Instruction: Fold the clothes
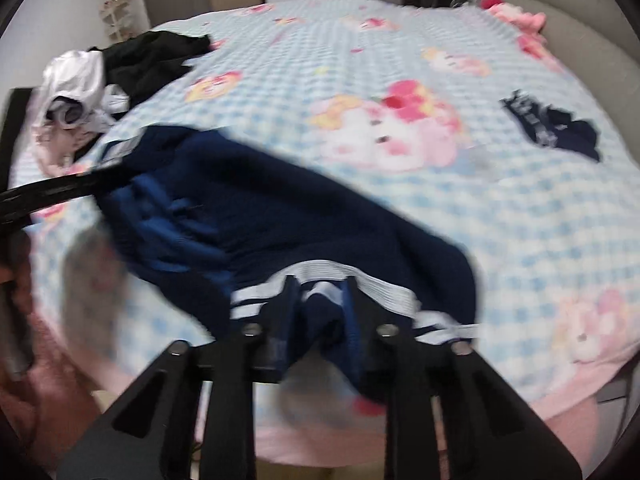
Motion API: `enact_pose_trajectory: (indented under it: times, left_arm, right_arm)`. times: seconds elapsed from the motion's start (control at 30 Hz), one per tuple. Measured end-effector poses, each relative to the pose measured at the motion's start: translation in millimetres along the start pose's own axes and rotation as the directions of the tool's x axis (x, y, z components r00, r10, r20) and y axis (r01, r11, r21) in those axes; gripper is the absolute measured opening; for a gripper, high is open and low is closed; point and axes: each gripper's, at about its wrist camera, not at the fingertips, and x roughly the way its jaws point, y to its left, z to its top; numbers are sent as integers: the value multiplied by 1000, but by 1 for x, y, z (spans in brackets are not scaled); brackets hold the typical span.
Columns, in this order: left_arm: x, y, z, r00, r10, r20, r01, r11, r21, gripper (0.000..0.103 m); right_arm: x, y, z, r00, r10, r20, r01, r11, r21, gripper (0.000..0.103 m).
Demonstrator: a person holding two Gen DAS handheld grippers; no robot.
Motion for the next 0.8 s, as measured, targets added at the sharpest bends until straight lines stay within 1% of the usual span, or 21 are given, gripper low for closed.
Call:
enact_pose_trajectory:
  times: [0.1,0.13,0.23,0.3,0.33,0.37,0.4,0.57,0.6,0.67,0.8]
  left_arm:
    - [-19,10,-8,1000,12,27,-11,999,-33,15]
    - [-26,12,-11,999,15,36,-14,999,-36,15]
    - [-40,15,-17,999,-10,43,10,1000,-20,15]
    - [-46,17,-21,999,-31,43,31,1000,-1,16]
    - [-43,15,-21,998,-45,33,44,999,19,16]
    - [-39,13,-22,999,-47,20,46,999,28,16]
    - [-36,12,-23,999,-49,10,49,998,32,17]
    - [-21,6,-29,998,-66,-22,66,998,5,18]
    - [-22,6,-31,997,-74,-21,74,997,2,22]
    - [-24,8,-34,996,-87,-17,87,996,-1,28]
    - [-26,18,-36,994,-110,-10,110,994,-19,36]
  right_arm:
    - [-3,-15,4,999,-43,20,42,998,37,16]
    - [-7,-19,7,997,-73,35,72,997,41,14]
    - [-19,-30,13,980,-178,85,175,983,48,13]
    - [-25,-43,18,990,-116,76,111,991,77,16]
    - [-28,-49,20,997,-34,71,26,994,105,18]
    - [-30,-51,20,997,50,63,-58,990,131,21]
    - [-31,-51,19,991,119,55,-126,981,149,26]
    - [-18,-22,4,980,196,-16,-193,974,115,34]
    - [-15,-16,2,977,211,-31,-207,972,109,36]
    - [-10,-5,-4,969,241,-60,-234,967,97,37]
    - [1,18,-16,947,297,-119,-290,954,76,37]
